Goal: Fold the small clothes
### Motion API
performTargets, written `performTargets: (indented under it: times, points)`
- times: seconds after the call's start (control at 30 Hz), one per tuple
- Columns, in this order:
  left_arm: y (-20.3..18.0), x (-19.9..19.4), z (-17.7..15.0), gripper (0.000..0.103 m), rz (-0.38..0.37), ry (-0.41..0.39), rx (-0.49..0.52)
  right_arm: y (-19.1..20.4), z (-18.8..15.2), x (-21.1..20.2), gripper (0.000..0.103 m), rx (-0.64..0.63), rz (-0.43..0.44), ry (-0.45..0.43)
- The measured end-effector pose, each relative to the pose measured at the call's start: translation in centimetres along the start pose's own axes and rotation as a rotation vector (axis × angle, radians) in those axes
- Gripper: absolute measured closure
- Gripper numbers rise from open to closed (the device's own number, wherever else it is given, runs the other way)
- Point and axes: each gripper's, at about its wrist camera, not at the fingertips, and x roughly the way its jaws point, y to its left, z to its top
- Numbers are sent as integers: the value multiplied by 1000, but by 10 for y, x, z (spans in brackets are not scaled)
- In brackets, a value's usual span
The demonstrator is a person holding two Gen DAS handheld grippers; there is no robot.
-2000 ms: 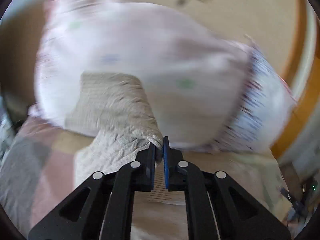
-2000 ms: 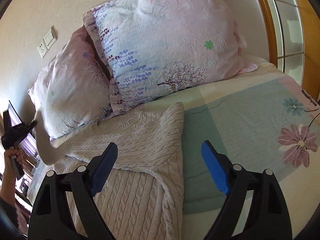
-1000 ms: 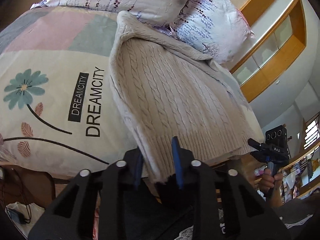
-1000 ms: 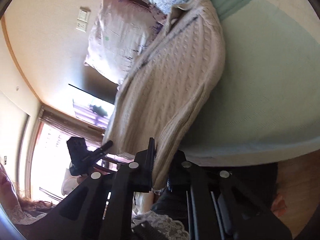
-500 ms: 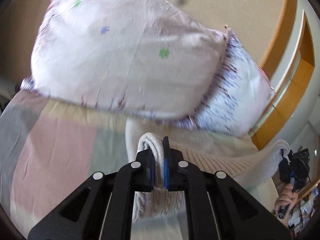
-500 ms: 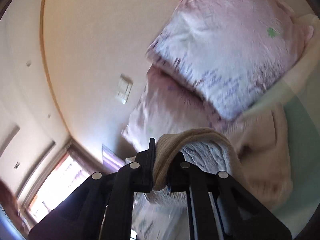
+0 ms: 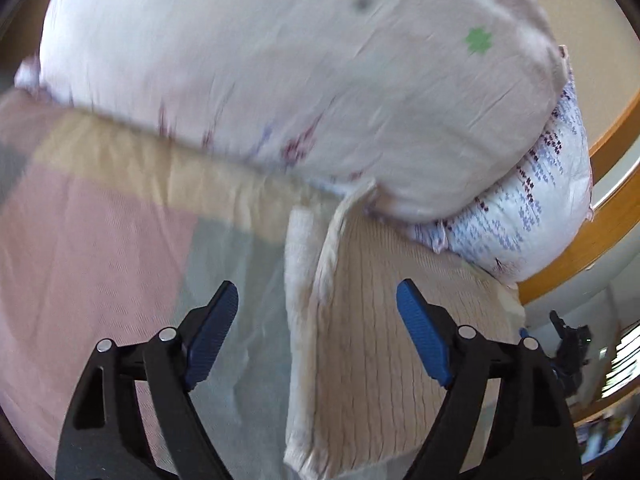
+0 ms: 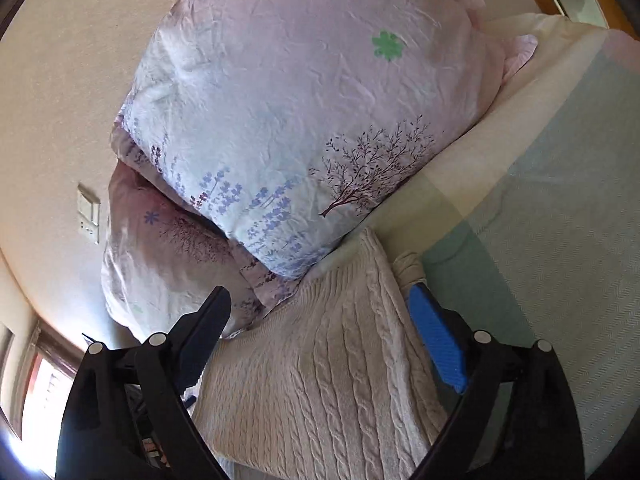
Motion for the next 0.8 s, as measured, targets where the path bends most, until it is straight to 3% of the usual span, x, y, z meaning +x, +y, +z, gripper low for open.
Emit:
performTargets:
  times: [0.17,0.23,0.3,0.37,0.4,0.47,0.53,0.57,0.67,0.73,0.8]
  points:
    - [2,34,-17,37,-39,95,-31,-3,-7,9,10,-10,67,-19]
    - [-2,38,-18,43,-30,77,-25,-6,-11,12,10,2,105,-26]
    - [3,48,-18,78,-84,116,-98,-8,-12,15,10,24,121,-14]
    - [4,49,-20,82,-110,116,-162,-11,-10,12,10,42,145,-3]
    - [-1,46,-19,83,-110,109,-158,-12,-7,8,10,43,153,-15]
    - [-24,30,-16,84,-178,74,-148,-13,-2,-2,10,42,169,-40]
    - [-64,19,-10,85,-254,47,-109,-13,3,-15,10,41,180,-79]
    - [-105,15,-5,85,-299,28,-48,-13,5,-19,10,38,179,-93]
    - [-197,38,-5,85,-435,32,46,-11,14,-36,10,10,140,-156]
    - [-258,84,-17,83,-555,115,76,-11,21,-44,10,-9,93,-181]
    - [-293,129,-31,69,-671,247,51,-15,31,-50,10,-11,56,-172]
